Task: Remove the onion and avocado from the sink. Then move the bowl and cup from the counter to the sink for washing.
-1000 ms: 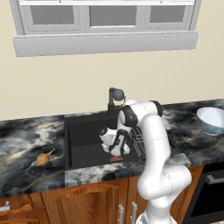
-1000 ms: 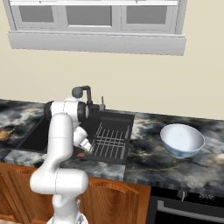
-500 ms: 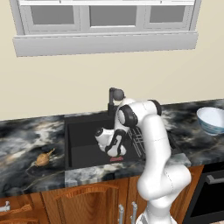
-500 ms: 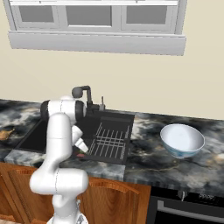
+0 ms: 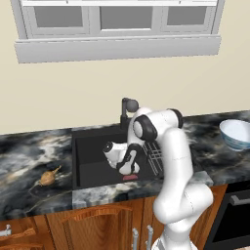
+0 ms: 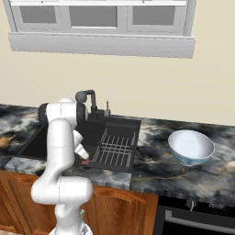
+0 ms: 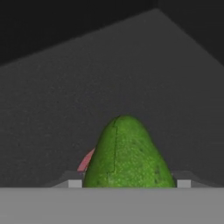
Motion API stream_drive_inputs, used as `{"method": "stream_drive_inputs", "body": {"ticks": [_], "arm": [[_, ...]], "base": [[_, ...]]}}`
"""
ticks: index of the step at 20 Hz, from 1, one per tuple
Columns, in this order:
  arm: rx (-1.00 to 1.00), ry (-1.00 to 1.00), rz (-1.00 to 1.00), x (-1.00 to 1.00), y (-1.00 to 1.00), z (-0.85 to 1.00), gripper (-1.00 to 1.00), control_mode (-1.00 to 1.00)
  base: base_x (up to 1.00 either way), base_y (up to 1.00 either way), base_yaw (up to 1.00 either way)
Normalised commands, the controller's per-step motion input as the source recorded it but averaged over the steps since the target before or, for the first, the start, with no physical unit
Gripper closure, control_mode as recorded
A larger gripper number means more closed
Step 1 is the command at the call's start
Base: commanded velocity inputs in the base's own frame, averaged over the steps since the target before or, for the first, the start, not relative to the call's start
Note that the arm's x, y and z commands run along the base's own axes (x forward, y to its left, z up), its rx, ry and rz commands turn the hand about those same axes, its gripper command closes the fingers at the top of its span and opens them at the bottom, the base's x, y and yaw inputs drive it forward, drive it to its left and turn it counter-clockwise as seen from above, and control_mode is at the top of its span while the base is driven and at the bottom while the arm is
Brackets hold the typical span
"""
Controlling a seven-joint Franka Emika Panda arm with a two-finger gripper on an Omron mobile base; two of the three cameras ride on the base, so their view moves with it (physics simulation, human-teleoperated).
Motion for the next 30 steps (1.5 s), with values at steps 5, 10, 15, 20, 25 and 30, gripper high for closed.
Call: {"method": "stream_drive_inputs", "body": {"ticks": [5, 10, 15, 20, 25, 30], "arm": [[0.0, 0.0, 0.0, -0.04, 0.14, 0.31, 1.0, -1.0], [0.0, 0.0, 0.0, -0.03, 0.2, 0.29, 1.0, -1.0], [0.0, 0.0, 0.0, -0.02, 0.21, 0.3, 1.0, -1.0], [0.0, -0.04, 0.0, -0.04, 0.14, 0.3, 1.0, -1.0], [0.0, -0.02, -0.01, -0.03, 0.1, 0.31, 1.0, -1.0], [0.0, -0.02, -0.01, -0.06, 0.11, 0.32, 1.0, -1.0]], "base": [[0.0, 0.0, 0.0], [0.0, 0.0, 0.0], [0.0, 0.0, 0.0], [0.0, 0.0, 0.0], [0.0, 0.0, 0.0], [0.0, 0.0, 0.0]]}}
